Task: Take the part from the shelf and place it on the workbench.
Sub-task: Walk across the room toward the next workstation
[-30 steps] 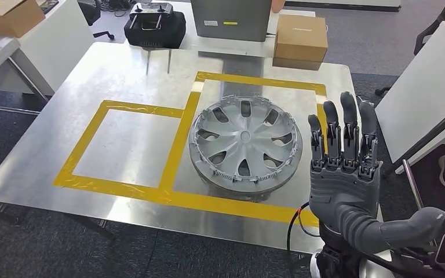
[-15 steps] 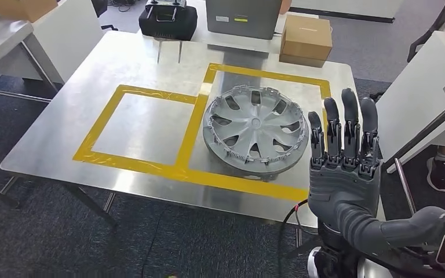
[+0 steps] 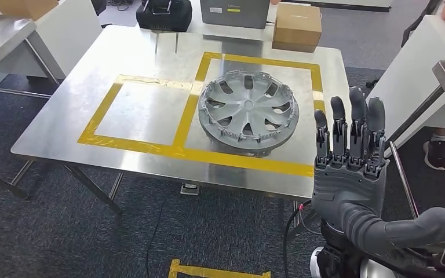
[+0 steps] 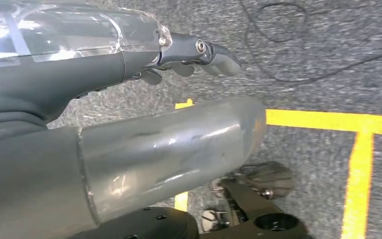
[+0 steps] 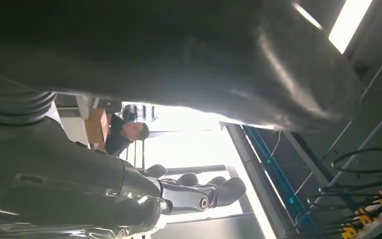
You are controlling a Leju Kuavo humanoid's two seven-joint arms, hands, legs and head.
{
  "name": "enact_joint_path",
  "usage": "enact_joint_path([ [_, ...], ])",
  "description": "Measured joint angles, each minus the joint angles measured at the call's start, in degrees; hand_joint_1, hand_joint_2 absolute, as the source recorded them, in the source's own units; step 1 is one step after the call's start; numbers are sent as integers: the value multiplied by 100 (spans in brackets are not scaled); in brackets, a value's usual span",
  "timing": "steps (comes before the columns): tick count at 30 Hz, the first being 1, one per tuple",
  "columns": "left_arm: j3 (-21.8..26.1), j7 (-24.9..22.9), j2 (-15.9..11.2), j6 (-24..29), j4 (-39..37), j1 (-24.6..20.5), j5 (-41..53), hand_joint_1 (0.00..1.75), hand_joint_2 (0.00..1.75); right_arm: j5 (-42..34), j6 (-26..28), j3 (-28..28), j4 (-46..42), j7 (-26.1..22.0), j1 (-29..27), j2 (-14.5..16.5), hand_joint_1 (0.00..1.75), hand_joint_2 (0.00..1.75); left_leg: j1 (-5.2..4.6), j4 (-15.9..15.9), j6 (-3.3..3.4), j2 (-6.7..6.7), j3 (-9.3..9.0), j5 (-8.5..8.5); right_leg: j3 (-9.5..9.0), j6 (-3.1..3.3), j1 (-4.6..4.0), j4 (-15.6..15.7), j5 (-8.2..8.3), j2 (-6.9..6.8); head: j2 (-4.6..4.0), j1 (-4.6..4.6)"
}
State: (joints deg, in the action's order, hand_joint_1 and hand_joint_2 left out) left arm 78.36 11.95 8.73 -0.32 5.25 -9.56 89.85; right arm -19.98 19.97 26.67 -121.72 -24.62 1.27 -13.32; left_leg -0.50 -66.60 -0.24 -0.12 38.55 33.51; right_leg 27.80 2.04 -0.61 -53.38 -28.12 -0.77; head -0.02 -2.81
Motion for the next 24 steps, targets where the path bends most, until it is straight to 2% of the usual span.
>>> enact_joint_path([
  [1, 0, -4, -2, 1, 0, 0, 0, 0, 0, 1, 20, 0, 8, 1, -7, 4, 0, 0, 42, -358, -44, -3, 67, 190, 82, -9, 9, -11, 63, -5, 0, 25],
  [2, 1, -9, -3, 1, 0, 0, 0, 0, 0, 1, 49, -1, 17, 1, -15, 6, 0, 0, 81, -610, -86, -2, 78, 220, 170, -33, 21, -30, 125, -11, 0, 35],
  [3, 1, -14, -3, 2, 0, 0, 0, 0, 0, 1, 81, -4, 29, 0, -23, 8, 0, 0, 116, -702, -128, 1, 15, 114, 267, -63, 41, -61, 181, -17, 0, 39],
  [4, 2, -20, -3, 4, 0, -1, 0, 0, 0, 1, 115, -11, 43, -1, -31, 9, 0, 0, 153, -601, -171, 6, -147, -74, 374, -99, 67, -113, 229, -21, 0, 43],
  [5, 3, -22, -2, 5, 0, -3, 0, 0, 0, 2, 147, -21, 57, -2, -36, 10, 0, 0, 193, -327, -214, 12, -398, -238, 479, -138, 89, -185, 264, -23, 0, 50],
  [6, 3, -26, 2, 6, 0, -9, 0, 0, 0, 9, 186, -37, 68, -5, -44, 10, 0, 0, 222, 62, -258, 14, -699, -278, 580, -176, 104, -268, 286, -21, 0, 71],
  [7, 4, -28, 4, 8, 1, -18, 0, 0, 0, 34, 250, -58, 77, -11, -54, 10, 0, 0, 239, 433, -255, 12, -957, -228, 658, -214, 108, -347, 305, -19, 0, 91],
  [8, 4, -30, 6, 11, 1, -26, 0, 0, 0, 84, 354, -92, 86, -16, -72, 10, 0, 0, 241, 696, -223, 4, -1117, -132, 707, -254, 105, -409, 327, -19, 0, 101],
  [9, 4, -32, 7, 15, 2, -31, 0, 0, 0, 141, 503, -131, 96, -21, -100, 14, 0, 0, 224, 834, -166, -7, -1179, -51, 737, -294, 109, -434, 359, -20, 0, 104],
  [11, 5, -45, 13, 32, 2, -26, 0, 0, 0, 150, 853, -244, 157, -37, -189, 22, 0, 0, 202, 854, -5, -17, -1094, -100, 772, -377, 136, -438, 402, -20, 0, 87],
  [12, 6, -55, 18, 40, 2, -25, 0, 0, 0, 63, 993, -313, 213, -66, -247, 27, 0, 0, 193, 853, 59, -18, -1033, -160, 810, -412, 152, -480, 309, -11, 0, 77],
  [13, 7, -65, 22, 49, 2, -26, 0, 0, 0, -81, 1096, -397, 291, -115, -309, 30, 0, 0, 189, 858, 117, -18, -954, -232, 865, -442, 163, -616, 109, 0, 0, 65],
  [15, 7, -83, 32, 58, 4, -34, 0, 0, 0, -415, 1206, -612, 543, -282, -426, 38, 0, 0, 158, 853, 188, -36, -772, -383, 1000, -471, 168, -1205, -497, 17, 0, 5],
  [16, 8, -90, 38, 62, 4, -32, 0, 0, 0, -559, 1230, -730, 714, -380, -477, 44, 0, 0, 134, 849, 210, -48, -676, -460, 1047, -470, 165, -1566, -725, 21, 0, -26],
  [17, 9, -95, 44, 63, 4, -27, 0, 0, 0, -668, 1238, -849, 910, -471, -522, 50, 0, 0, 106, 844, 227, -59, -579, -536, 1052, -454, 161, -1854, -822, 24, 0, -63],
  [18, 10, -98, 47, 64, 4, -21, 0, 0, 0, -744, 1235, -954, 1104, -537, -559, 56, 0, 0, 76, 840, 240, -66, -485, -608, 993, -424, 150, -1992, -780, 28, 0, -94],
  [19, 11, -100, 49, 64, 4, -17, 0, 0, 0, -798, 1238, -1044, 1274, -571, -584, 62, 0, 0, 44, 839, 250, -70, -405, -672, 846, -377, 132, -1928, -634, 32, 0, -124],
  [20, 12, -101, 51, 64, 4, -15, 0, 0, 0, -862, 1253, -1128, 1431, -576, -596, 69, 0, 0, 16, 839, 256, -71, -338, -733, 609, -310, 102, -1668, -466, 36, 0, -154],
  [21, 13, -101, 62, 64, 4, -17, 0, 0, 0, -963, 1262, -1214, 1582, -563, -600, 76, 0, 0, -7, 840, 255, -73, -290, -789, 306, -223, 54, -1261, -370, 36, 0, -168],
  [22, 13, -103, 74, 65, 5, -20, 0, 0, 0, -1107, 1245, -1306, 1744, -553, -599, 85, 0, 0, -25, 842, 244, -72, -256, -843, 3, -142, 13, -805, -349, 29, 0, -174],
  [23, 13, -104, 88, 66, 5, -24, 0, 0, 0, -1293, 1190, -1401, 1928, -556, -596, 94, 0, 0, -28, 846, 227, -67, -230, -899, -219, -85, -27, -437, -379, 24, 0, -174],
  [24, 13, -107, 100, 67, 6, -27, 0, 0, 0, -1513, 1088, -1500, 2139, -582, -594, 103, 0, 0, -22, 853, 203, -59, -210, -954, -340, -50, -58, -201, -422, 19, 0, -169],
])
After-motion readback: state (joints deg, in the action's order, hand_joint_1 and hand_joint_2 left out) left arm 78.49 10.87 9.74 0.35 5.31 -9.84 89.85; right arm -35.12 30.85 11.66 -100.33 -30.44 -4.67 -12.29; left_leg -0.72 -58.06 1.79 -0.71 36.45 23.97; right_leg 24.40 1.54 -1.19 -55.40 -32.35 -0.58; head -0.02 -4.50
